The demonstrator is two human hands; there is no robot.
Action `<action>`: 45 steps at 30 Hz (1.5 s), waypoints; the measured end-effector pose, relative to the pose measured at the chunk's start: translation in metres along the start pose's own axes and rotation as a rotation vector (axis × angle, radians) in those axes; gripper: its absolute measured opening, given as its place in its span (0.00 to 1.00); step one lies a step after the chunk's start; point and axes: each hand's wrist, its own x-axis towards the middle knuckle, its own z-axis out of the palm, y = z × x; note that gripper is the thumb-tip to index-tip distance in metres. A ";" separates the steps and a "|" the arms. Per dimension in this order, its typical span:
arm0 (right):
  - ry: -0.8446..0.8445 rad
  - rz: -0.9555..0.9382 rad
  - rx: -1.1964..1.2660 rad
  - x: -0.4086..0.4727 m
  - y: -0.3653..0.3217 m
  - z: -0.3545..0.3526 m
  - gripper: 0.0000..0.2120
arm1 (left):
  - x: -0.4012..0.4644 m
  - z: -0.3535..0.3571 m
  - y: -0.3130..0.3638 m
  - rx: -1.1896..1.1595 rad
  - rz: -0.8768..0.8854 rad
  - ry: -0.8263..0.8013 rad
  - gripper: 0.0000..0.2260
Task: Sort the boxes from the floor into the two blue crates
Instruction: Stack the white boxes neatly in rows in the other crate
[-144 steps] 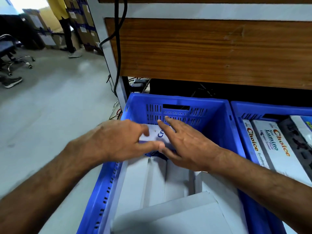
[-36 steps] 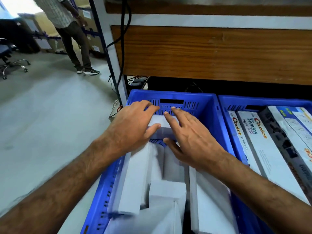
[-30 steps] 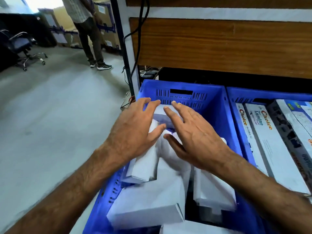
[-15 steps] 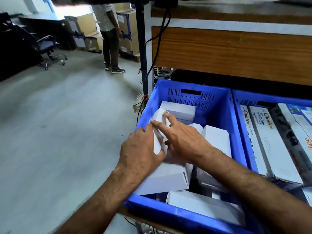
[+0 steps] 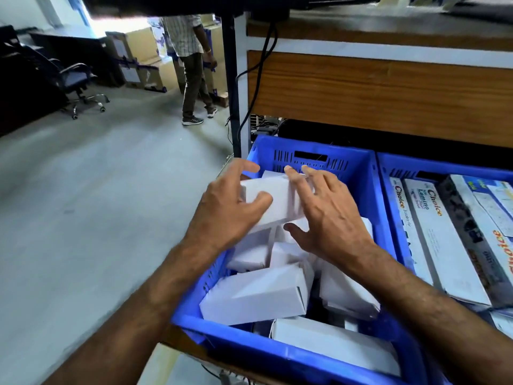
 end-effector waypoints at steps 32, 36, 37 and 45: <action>-0.354 0.200 -0.058 0.131 0.082 0.120 0.45 | 0.212 0.140 -0.080 0.999 0.415 -0.555 0.45; -0.332 0.176 -0.110 0.125 0.072 0.114 0.33 | 0.204 0.143 -0.076 1.029 0.389 -0.514 0.43; -0.340 0.175 -0.093 0.126 0.071 0.111 0.32 | 0.203 0.140 -0.072 1.039 0.397 -0.500 0.42; -0.204 0.138 -0.033 0.093 0.054 0.059 0.35 | 0.145 0.097 -0.044 0.850 0.468 -0.333 0.33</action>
